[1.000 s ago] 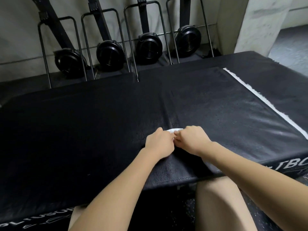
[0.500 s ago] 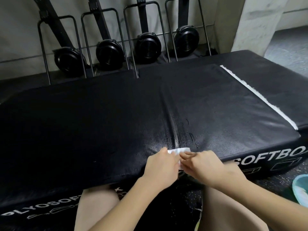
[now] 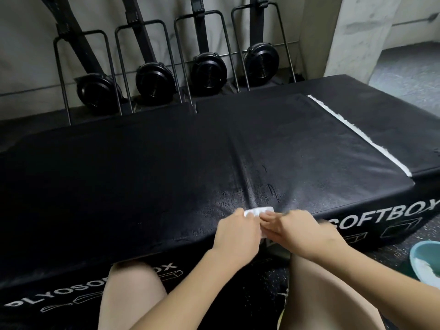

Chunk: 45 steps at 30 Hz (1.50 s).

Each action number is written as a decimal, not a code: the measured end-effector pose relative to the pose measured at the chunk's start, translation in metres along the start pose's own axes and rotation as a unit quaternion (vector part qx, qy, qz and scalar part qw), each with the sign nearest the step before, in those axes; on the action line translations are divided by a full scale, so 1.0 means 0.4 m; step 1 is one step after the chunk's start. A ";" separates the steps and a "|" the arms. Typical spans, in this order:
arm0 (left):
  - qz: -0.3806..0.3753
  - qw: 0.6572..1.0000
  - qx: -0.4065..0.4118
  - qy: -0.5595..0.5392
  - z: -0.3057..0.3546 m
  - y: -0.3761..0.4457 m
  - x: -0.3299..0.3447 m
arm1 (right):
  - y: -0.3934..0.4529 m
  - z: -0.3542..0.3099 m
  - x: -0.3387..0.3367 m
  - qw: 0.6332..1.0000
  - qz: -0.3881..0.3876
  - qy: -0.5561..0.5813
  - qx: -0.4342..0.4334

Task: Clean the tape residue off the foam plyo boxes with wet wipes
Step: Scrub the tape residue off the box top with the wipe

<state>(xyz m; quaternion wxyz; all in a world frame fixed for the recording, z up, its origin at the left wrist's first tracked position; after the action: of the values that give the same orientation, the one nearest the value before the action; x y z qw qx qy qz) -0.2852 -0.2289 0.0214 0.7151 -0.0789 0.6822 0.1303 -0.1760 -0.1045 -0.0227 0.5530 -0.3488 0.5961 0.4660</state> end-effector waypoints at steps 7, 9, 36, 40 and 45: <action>0.077 0.995 0.062 0.026 0.016 -0.022 0.081 | -0.120 -0.013 -0.007 0.991 0.122 0.020 -0.053; 0.106 0.992 0.062 0.037 0.004 -0.027 0.101 | -0.090 -0.032 0.028 0.979 0.194 0.041 -0.055; 0.295 0.952 0.019 0.077 -0.432 -0.348 0.103 | 0.165 -0.544 0.055 0.981 0.099 0.084 -0.146; 0.292 0.954 0.052 0.049 -0.337 -0.269 0.142 | 0.110 -0.409 0.074 0.980 0.138 0.029 -0.141; 0.272 0.956 0.102 0.032 -0.166 -0.137 0.163 | 0.014 -0.198 0.052 0.982 0.150 -0.003 -0.113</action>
<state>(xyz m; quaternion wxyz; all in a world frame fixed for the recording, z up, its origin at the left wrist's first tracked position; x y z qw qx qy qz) -0.3302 -0.2952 -0.0508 0.6347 0.1788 0.7102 0.2466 -0.2106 -0.1753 -0.0461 0.4358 -0.3142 0.5837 0.6088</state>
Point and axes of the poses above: each hand's wrist, its own y-axis towards the middle knuckle, its own x-axis out of the palm, z = x × y, the point moved 2 cm from there along y, towards the middle knuckle, and after that the axes turned 3 degrees about -z, right-handed, at the moved point
